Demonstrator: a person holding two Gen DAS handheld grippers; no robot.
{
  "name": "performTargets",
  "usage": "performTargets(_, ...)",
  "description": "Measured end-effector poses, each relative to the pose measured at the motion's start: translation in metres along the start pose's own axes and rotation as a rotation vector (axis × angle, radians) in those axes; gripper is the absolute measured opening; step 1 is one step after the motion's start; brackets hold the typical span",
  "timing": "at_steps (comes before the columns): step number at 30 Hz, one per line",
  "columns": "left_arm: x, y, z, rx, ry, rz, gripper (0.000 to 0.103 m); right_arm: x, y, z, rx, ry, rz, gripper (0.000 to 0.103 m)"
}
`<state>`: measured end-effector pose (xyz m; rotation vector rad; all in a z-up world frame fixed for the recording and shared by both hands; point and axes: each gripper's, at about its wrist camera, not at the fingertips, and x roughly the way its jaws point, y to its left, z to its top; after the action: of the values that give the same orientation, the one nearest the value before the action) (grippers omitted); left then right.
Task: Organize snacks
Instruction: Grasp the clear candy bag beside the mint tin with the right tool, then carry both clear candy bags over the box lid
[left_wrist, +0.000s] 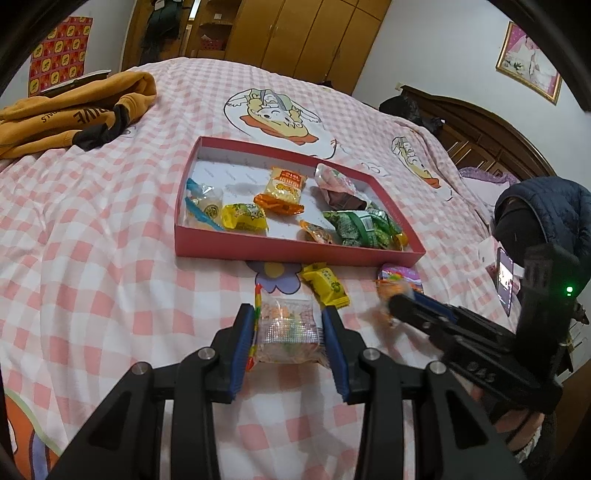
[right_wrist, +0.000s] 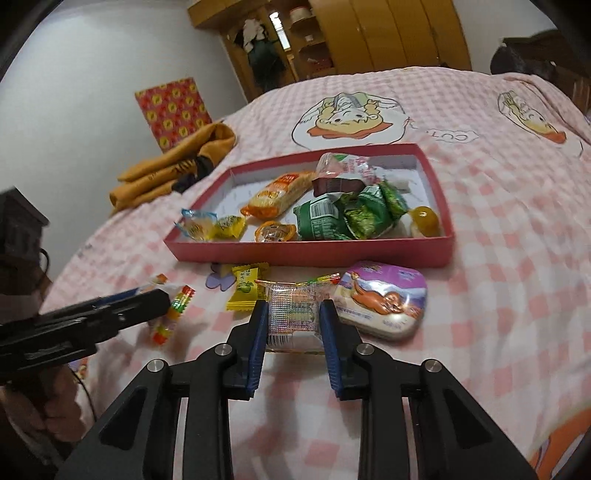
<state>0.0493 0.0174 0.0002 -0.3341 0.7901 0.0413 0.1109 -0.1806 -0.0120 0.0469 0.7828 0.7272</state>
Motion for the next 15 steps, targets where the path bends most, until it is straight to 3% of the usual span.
performTargets(15,0.0033,0.0004,0.005,0.011,-0.003,0.016,0.039,-0.0062,0.0034,0.0089,-0.01,-0.019,-0.001,0.029)
